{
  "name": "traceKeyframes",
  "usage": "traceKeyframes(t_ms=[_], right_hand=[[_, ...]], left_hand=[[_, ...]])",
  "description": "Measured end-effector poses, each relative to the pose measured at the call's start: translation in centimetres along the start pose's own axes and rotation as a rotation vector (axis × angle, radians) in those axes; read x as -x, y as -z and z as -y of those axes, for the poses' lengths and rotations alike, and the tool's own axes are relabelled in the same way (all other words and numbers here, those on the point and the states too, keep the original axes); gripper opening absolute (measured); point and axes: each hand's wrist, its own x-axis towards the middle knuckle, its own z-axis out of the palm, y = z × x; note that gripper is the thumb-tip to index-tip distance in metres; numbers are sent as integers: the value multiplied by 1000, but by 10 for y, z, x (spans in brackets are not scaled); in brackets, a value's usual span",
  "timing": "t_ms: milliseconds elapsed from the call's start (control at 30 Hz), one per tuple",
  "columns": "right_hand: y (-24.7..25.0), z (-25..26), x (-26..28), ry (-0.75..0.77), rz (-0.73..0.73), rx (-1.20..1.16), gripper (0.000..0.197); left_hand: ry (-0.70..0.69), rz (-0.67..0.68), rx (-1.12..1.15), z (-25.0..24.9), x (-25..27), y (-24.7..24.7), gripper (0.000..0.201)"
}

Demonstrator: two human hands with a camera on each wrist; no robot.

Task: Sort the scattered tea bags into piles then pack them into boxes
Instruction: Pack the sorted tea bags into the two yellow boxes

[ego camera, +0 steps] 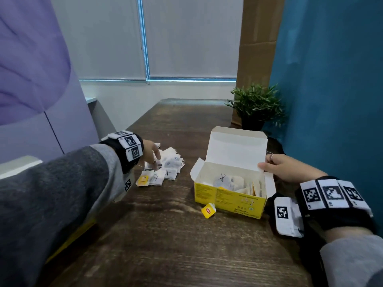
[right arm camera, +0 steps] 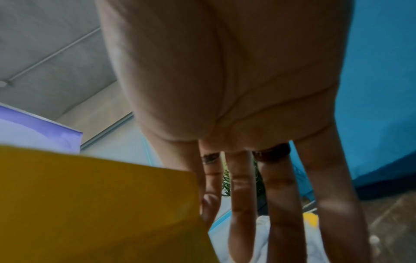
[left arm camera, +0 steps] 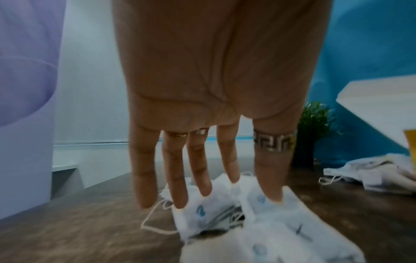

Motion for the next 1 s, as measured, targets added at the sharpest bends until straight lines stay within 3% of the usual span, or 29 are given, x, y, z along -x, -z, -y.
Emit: traceKeyframes(t_ms=[133, 267, 367, 600, 667, 767, 867, 1000], right_hand=[[1, -1, -4, 6, 7, 21, 35], [0, -4, -3, -12, 12, 42, 34], [0, -3, -2, -8, 10, 36, 32], [0, -3, -1, -17, 9, 30, 31], [1, -2, 0, -14, 11, 34, 30], [1, 0, 1, -17, 10, 35, 29], [2, 0, 2, -17, 8, 46, 32], [2, 0, 2, -19, 5, 56, 31]], left_hand=[[-3, 49, -141, 0, -1, -8, 56], [2, 49, -59, 0, -9, -19, 33], [-7, 39, 6, 2, -13, -23, 47], [14, 76, 125, 3, -12, -16, 25], [26, 130, 140, 5, -6, -11, 36], [46, 188, -8, 6, 3, -13, 62], [62, 236, -39, 2, 5, -19, 69], [6, 130, -58, -4, 7, -8, 82]])
